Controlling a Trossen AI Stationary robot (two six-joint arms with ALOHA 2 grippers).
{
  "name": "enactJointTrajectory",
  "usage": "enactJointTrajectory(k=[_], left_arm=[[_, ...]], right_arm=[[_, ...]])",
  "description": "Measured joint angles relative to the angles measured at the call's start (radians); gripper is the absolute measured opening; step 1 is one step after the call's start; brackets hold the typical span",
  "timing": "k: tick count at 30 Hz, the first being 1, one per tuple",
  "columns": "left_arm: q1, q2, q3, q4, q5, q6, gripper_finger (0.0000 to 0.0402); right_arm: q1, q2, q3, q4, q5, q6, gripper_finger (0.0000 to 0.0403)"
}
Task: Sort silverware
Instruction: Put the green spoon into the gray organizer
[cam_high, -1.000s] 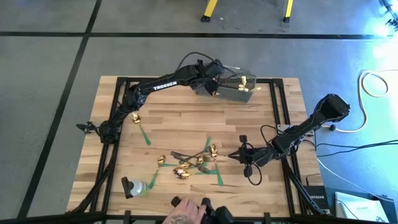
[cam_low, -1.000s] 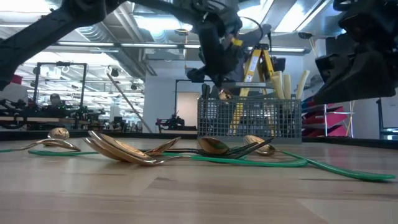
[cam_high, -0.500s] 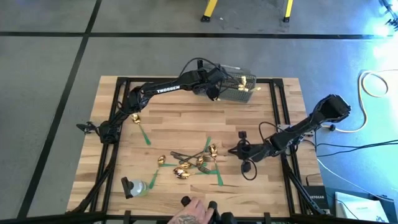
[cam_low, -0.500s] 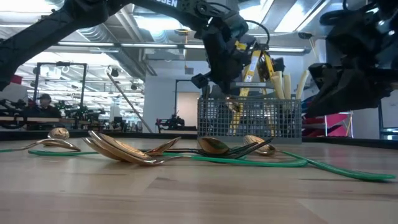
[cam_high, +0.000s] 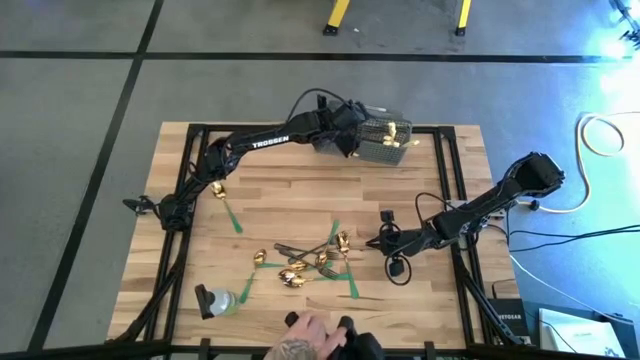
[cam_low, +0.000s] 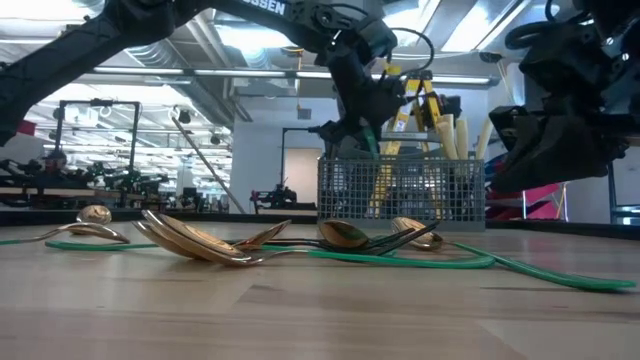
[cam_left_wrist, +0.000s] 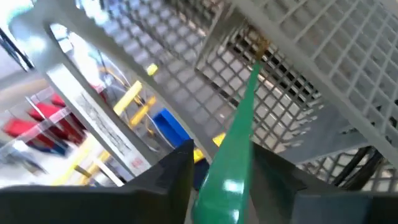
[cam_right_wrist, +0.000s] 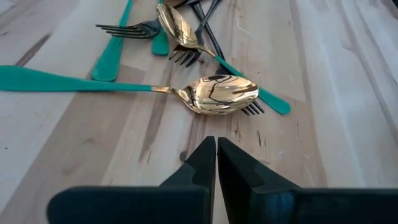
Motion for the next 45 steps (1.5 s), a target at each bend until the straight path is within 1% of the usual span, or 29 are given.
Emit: enactJointTrajectory(k=[3,7,11,15,19,22,24,28,29,31,33,34,35,36,38,40,41,43,45], left_arm=[[0.005,0.000,0.000,0.000,-0.039,-0.101,0.0138],[-0.001,0.000,0.000,0.002,-0.095,-0.210,0.0141],[0.005,-0.009,0.000,0.016,-0.101,-0.309,0.0141],[0.036,-0.027,0.000,0.030,-0.113,-0.368,0.0141],[0.064,-0.087,-0.001,0.025,-0.121,-0.452,0.0141],[0.080,-0.162,-0.001,0.005,-0.119,-0.573,0.0141],[0.083,-0.220,-0.001,-0.048,-0.056,-0.696,0.0141],[0.055,-0.331,0.001,-0.203,0.169,-0.952,0.0141],[0.046,-0.357,0.001,-0.242,0.249,-1.019,0.0141],[0.020,-0.388,0.001,-0.352,0.460,-1.149,0.0141],[-0.014,-0.398,0.001,-0.437,0.676,-1.240,0.0141],[-0.041,-0.398,0.001,-0.487,0.746,-1.264,0.0141],[-0.073,-0.398,-0.004,-0.527,0.782,-1.281,0.0141],[-0.113,-0.398,-0.020,-0.545,0.797,-1.287,0.0141],[-0.195,-0.398,-0.070,-0.553,0.792,-1.290,0.0141],[-0.269,-0.396,-0.126,-0.544,0.761,-1.308,0.0141],[-0.302,-0.395,-0.162,-0.516,0.755,-1.319,0.0141],[-0.364,-0.395,-0.244,-0.398,0.753,-1.324,0.0141],[-0.420,-0.397,-0.326,-0.277,0.750,-1.339,0.0141]], right_arm=[[0.000,0.000,0.000,0.000,-0.002,0.005,0.0000],[0.000,0.000,0.000,0.000,-0.011,0.008,0.0000],[0.000,0.000,0.000,0.001,-0.011,0.026,0.0000],[0.000,0.000,0.000,0.004,-0.019,0.044,0.0000],[0.000,0.000,0.000,0.011,-0.020,0.073,0.0000],[0.000,0.000,0.000,0.010,-0.035,0.098,0.0000],[0.000,0.000,0.000,0.011,-0.056,0.114,0.0000],[0.002,0.000,0.000,0.015,-0.064,0.152,0.0000],[0.002,0.000,0.000,0.018,-0.064,0.156,0.0000],[0.002,0.000,0.000,0.024,-0.064,0.160,0.0000],[0.002,0.000,0.000,0.034,-0.064,0.159,0.0000],[0.002,0.000,0.000,0.043,-0.064,0.159,0.0000],[0.002,0.000,0.000,0.052,-0.064,0.158,0.0000],[0.002,0.000,0.000,0.054,-0.064,0.156,0.0000],[0.002,0.000,0.000,0.080,-0.064,0.154,0.0000],[0.001,0.001,0.000,0.113,-0.064,0.152,0.0000],[0.001,0.001,0.000,0.132,-0.063,0.154,0.0001],[0.001,0.001,0.005,0.139,-0.063,0.196,0.0006],[0.000,0.002,0.034,0.073,-0.078,0.171,0.0020]])
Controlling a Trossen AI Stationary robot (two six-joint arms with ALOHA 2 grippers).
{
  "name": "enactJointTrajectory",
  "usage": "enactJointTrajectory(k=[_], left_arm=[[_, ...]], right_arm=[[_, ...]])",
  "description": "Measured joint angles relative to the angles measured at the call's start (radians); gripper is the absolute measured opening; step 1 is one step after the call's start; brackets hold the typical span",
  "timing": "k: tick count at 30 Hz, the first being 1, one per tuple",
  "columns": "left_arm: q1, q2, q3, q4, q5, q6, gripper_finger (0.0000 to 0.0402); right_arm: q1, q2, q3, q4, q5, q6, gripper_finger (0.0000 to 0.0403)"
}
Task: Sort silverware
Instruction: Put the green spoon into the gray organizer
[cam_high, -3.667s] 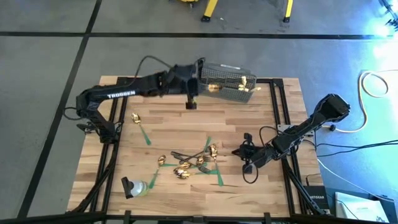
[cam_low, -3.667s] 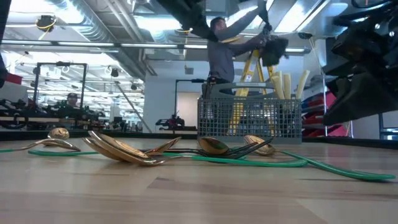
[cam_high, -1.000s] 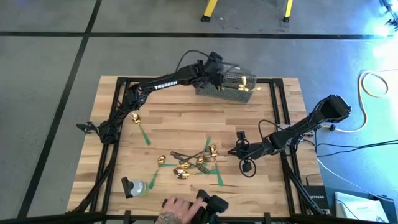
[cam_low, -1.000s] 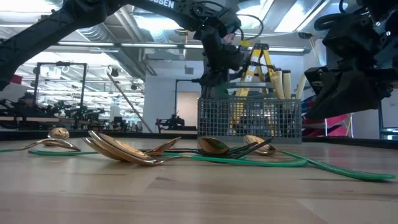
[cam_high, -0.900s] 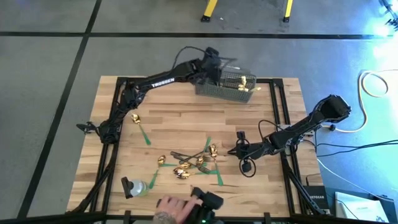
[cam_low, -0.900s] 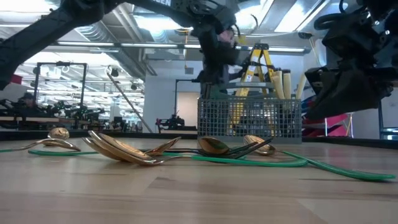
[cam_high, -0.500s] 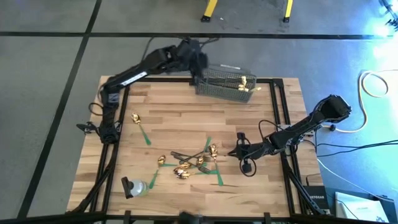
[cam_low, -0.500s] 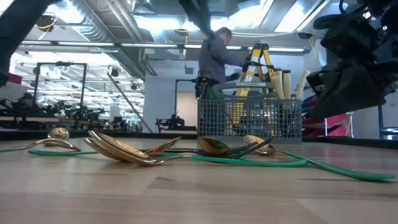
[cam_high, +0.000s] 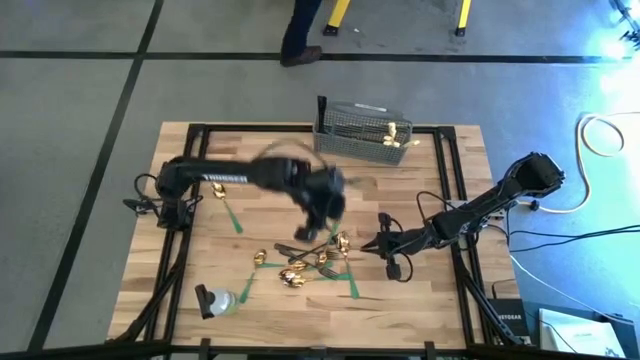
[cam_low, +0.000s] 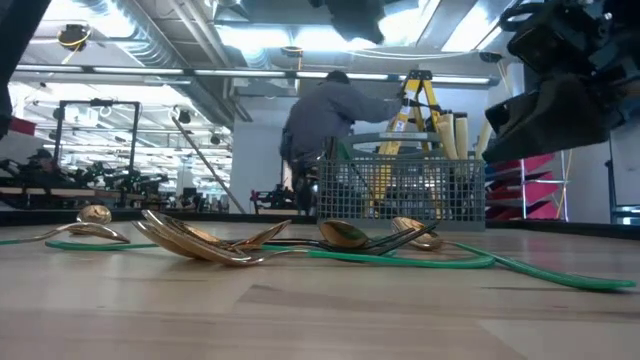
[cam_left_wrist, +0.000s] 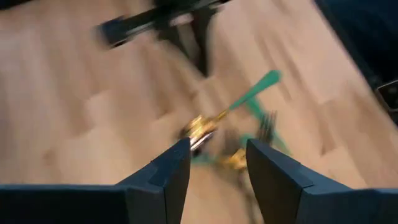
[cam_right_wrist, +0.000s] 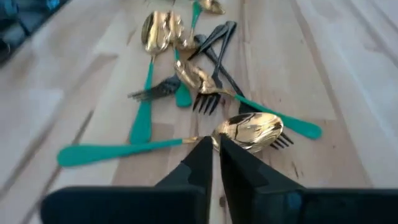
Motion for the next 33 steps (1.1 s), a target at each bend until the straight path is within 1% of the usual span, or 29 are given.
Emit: enactJointTrajectory(k=[3,5,8,10,12,15,17,19,22,24,27,31,33], left_arm=[[-0.075,0.000,-0.118,0.202,-0.009,-0.064,0.0141],[-0.120,-0.002,-0.191,0.325,-0.038,-0.100,0.0141],[-0.183,-0.002,-0.297,0.489,-0.119,-0.154,0.0141],[-0.223,-0.009,-0.363,0.584,-0.199,-0.178,0.0141],[-0.259,-0.025,-0.433,0.691,-0.280,-0.187,0.0141],[-0.309,-0.075,-0.550,0.883,-0.411,-0.183,0.0141],[-0.337,-0.116,-0.645,1.023,-0.503,-0.175,0.0141],[-0.355,-0.153,-0.745,1.169,-0.555,-0.174,0.0141],[-0.370,-0.208,-0.897,1.356,-0.588,-0.199,0.0141],[-0.370,-0.230,-0.995,1.492,-0.591,-0.229,0.0141],[-0.372,-0.234,-1.124,1.684,-0.593,-0.273,0.0141],[-0.378,-0.233,-1.256,1.886,-0.595,-0.317,0.0141],[-0.384,-0.233,-1.305,1.979,-0.594,-0.328,0.0141]], right_arm=[[0.000,0.001,0.057,-0.108,0.009,-0.088,0.0054],[0.000,0.012,0.105,-0.143,0.010,-0.152,0.0080],[0.000,0.055,0.178,-0.228,0.012,-0.278,0.0117],[0.000,0.104,0.228,-0.300,0.012,-0.369,0.0134],[0.000,0.158,0.282,-0.380,0.011,-0.486,0.0140],[0.000,0.246,0.356,-0.508,0.003,-0.711,0.0142],[0.000,0.293,0.423,-0.585,0.000,-0.791,0.0143],[0.000,0.325,0.499,-0.637,-0.005,-0.851,0.0143],[0.000,0.370,0.607,-0.764,-0.021,-0.968,0.0143],[0.000,0.400,0.681,-0.822,-0.060,-1.021,0.0143],[0.000,0.468,0.771,-0.912,-0.094,-1.107,0.0143],[0.000,0.579,0.882,-1.042,-0.097,-1.225,0.0143],[-0.001,0.624,0.931,-1.065,-0.095,-1.273,0.0143]])
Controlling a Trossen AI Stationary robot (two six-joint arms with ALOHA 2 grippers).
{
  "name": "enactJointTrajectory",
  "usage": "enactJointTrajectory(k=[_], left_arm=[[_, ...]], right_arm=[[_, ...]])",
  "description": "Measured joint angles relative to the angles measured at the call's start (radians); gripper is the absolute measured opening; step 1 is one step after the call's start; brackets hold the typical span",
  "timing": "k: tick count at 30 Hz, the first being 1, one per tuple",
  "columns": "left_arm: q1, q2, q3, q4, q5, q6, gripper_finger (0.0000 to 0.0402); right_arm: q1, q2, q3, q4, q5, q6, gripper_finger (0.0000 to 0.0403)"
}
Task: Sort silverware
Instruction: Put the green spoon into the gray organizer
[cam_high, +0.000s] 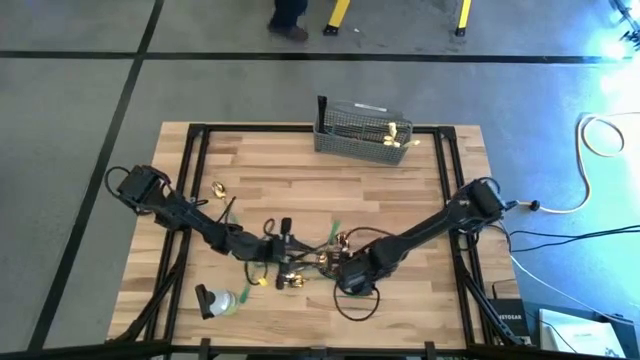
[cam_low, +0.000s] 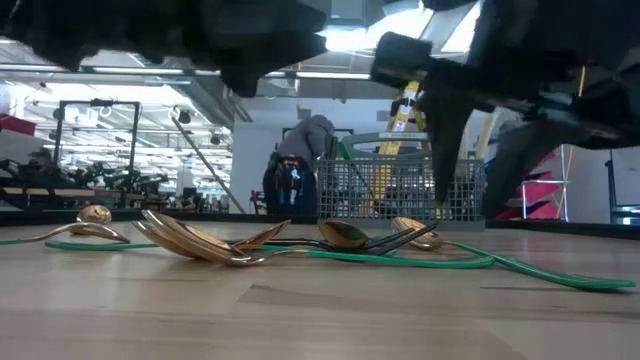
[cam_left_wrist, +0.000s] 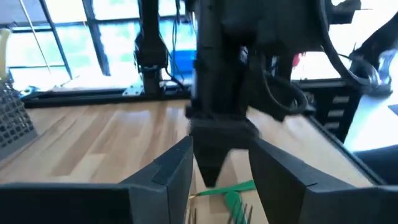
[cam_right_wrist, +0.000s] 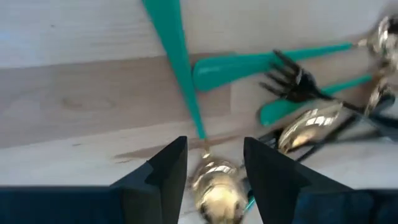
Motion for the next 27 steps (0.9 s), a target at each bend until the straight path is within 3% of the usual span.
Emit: enactJointTrajectory(k=[4,16,24,27], left_arm=[[-0.013,0.000,-0.058,0.112,-0.001,0.005,0.0141],[-0.019,0.000,-0.072,0.118,0.001,0.029,0.0141],[-0.020,0.000,-0.072,0.090,0.001,0.028,0.0141],[-0.020,0.000,-0.072,0.091,0.001,0.029,0.0141]], right_arm=[[-0.008,0.082,0.081,-0.055,0.009,-0.059,0.0142],[-0.020,0.167,0.109,-0.102,-0.028,-0.187,0.0101],[-0.027,0.175,0.106,-0.101,-0.044,-0.186,0.0013],[-0.025,0.176,0.107,-0.086,-0.008,-0.146,0.0007]])
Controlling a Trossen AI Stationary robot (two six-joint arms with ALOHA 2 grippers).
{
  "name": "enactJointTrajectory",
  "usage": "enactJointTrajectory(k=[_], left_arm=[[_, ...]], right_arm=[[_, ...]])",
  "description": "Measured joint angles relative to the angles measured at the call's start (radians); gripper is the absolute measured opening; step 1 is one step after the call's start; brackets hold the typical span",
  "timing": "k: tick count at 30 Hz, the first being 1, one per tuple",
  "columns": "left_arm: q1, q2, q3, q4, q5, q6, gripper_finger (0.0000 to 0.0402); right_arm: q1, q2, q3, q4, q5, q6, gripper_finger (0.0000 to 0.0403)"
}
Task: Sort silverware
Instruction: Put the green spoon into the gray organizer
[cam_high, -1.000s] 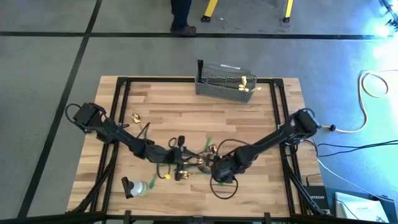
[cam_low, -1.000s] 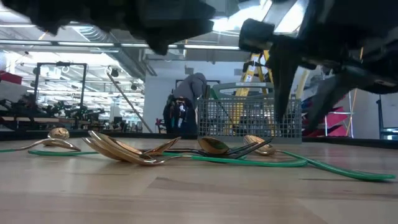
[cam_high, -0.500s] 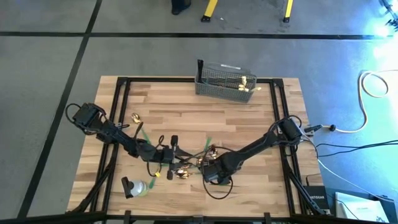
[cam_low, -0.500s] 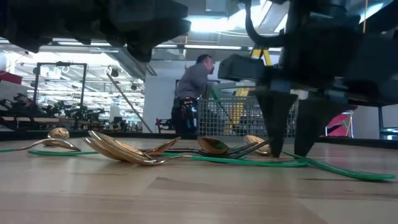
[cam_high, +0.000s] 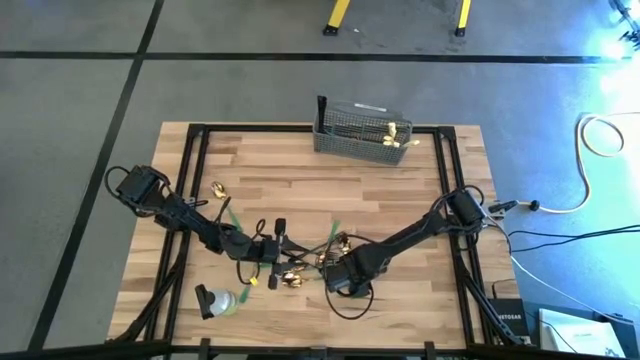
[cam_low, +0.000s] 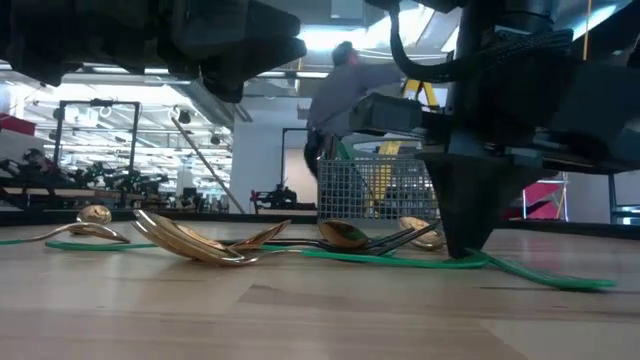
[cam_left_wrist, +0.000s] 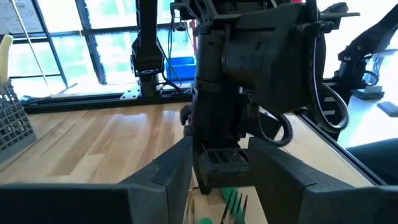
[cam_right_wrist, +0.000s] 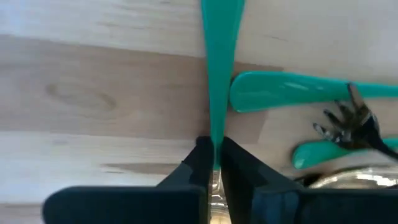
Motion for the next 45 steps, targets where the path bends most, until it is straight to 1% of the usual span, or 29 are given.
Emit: enactJointTrajectory(k=[3,5,6,11,13,15,18,19,21,24,26,28,29,30,31,34,37,42,45], left_arm=[[0.000,0.000,0.000,0.000,0.000,0.004,0.0141],[0.000,0.000,0.000,0.008,-0.003,0.010,0.0141],[0.000,0.000,0.000,0.011,-0.003,0.013,0.0141],[0.000,0.000,0.000,0.012,-0.004,0.026,0.0141],[0.000,0.000,0.000,0.012,-0.004,0.030,0.0141],[0.000,0.000,0.000,0.015,-0.005,0.039,0.0141],[0.000,0.000,0.000,0.015,-0.005,0.037,0.0141],[0.000,0.000,0.000,0.015,-0.005,0.034,0.0141],[-0.005,0.000,0.000,0.013,-0.005,0.034,0.0141],[-0.006,0.000,0.000,0.011,-0.005,0.035,0.0141],[-0.006,0.000,0.000,0.010,-0.005,0.041,0.0141],[-0.005,0.000,0.000,0.010,-0.006,0.044,0.0141],[-0.005,0.000,0.000,0.010,-0.006,0.045,0.0141],[-0.006,0.000,0.000,0.009,-0.006,0.045,0.0141],[-0.006,0.001,0.000,0.008,-0.006,0.045,0.0141],[-0.006,0.001,0.000,-0.008,-0.006,0.035,0.0141],[-0.006,0.001,0.000,-0.025,-0.006,0.030,0.0141],[-0.004,0.001,0.000,-0.045,-0.015,0.030,0.0141],[-0.005,0.001,0.000,-0.059,-0.015,0.030,0.0141]], right_arm=[[0.009,-0.017,0.004,-0.035,0.054,0.081,0.0003],[0.012,-0.033,0.015,-0.143,0.074,0.146,0.0003],[0.011,-0.046,0.028,-0.201,0.077,0.186,0.0002],[0.008,-0.159,0.138,-0.372,0.058,0.418,0.0001],[-0.005,-0.209,0.173,-0.395,0.038,0.463,0.0001],[-0.036,-0.288,0.203,-0.398,0.032,0.493,0.0001],[-0.109,-0.428,0.231,-0.345,0.014,0.499,0.0000],[-0.145,-0.473,0.230,-0.324,-0.015,0.489,0.0000],[-0.240,-0.559,0.228,-0.279,-0.124,0.459,0.0000],[-0.441,-0.667,0.229,-0.211,-0.376,0.374,0.0000],[-0.589,-0.696,0.230,-0.152,-0.567,0.311,0.0000],[-0.733,-0.687,0.230,-0.105,-0.764,0.281,0.0000],[-0.793,-0.672,0.230,-0.082,-0.829,0.279,0.0000],[-0.847,-0.654,0.230,-0.053,-0.868,0.280,0.0000],[-0.896,-0.631,0.230,-0.039,-0.884,0.278,0.0000],[-1.012,-0.547,0.230,-0.031,-0.887,0.250,0.0000],[-1.090,-0.459,0.229,-0.023,-0.887,0.196,0.0000],[-1.150,-0.326,0.228,0.069,-0.863,0.171,0.0000],[-1.156,-0.277,0.228,0.117,-0.833,0.170,0.0000]])
